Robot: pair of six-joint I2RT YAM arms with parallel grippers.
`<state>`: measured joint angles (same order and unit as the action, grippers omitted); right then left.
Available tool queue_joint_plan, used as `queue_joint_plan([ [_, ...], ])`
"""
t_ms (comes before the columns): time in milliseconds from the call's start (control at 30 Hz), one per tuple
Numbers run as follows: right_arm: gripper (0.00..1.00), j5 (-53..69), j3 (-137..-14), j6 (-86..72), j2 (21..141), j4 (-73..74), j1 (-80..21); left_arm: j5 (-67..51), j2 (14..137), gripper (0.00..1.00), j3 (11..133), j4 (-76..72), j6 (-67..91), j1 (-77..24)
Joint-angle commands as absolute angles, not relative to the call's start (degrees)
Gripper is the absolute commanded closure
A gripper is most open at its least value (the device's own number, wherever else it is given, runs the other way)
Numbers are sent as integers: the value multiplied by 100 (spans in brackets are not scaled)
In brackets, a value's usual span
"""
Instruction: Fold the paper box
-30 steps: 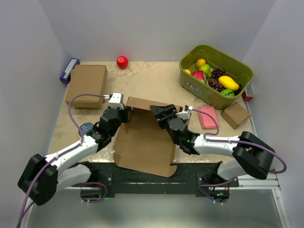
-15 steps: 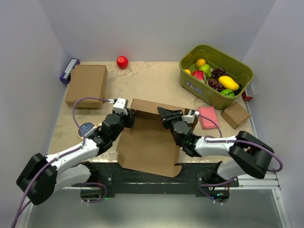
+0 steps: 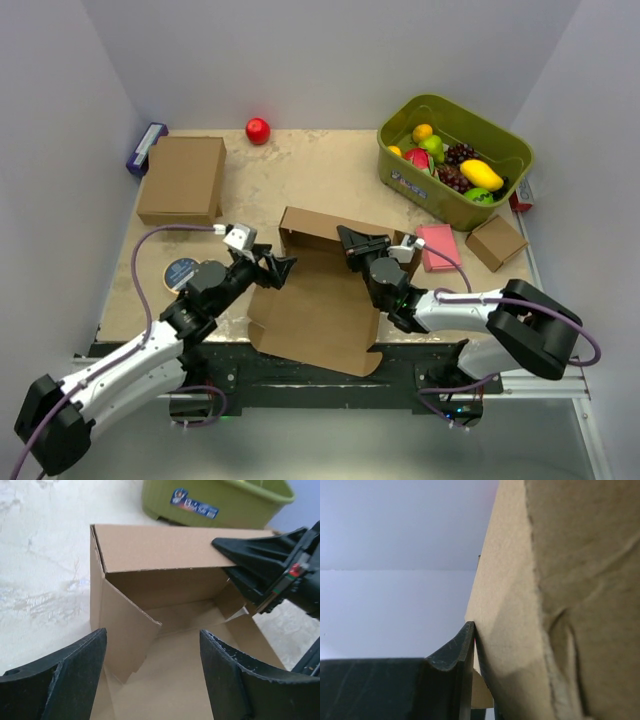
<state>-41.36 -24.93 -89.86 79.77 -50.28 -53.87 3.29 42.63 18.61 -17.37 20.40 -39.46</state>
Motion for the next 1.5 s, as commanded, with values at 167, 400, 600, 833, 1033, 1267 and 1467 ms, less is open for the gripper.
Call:
queue_joint_plan([
  [167,81,-4597,-2356,-8842,7831,-4447,-5353,1546,3427,21,1705,-1134,2355,-3841],
  [400,81,-4509,-2355,-8824,7840,-4465,-5344,1758,3761,28,1442,-1483,2357,-3551],
  [600,81,-4421,-2391,-8763,7849,-4474,-5344,1319,4508,29,1257,-2641,1628,-3551],
  [833,81,-4333,-2443,-8710,7849,-4482,-5335,696,5518,30,1186,-3840,1011,-3524],
  [1033,81,-4237,-2549,-8622,7866,-4447,-5344,335,6169,30,1309,-4526,739,-3489],
  [1267,81,-4122,-2628,-8526,7857,-4438,-5344,202,6837,31,1441,-5080,554,-3384],
  [1467,81,-4026,-2698,-8482,7831,-4395,-5344,35,7268,33,1599,-5484,475,-3208],
])
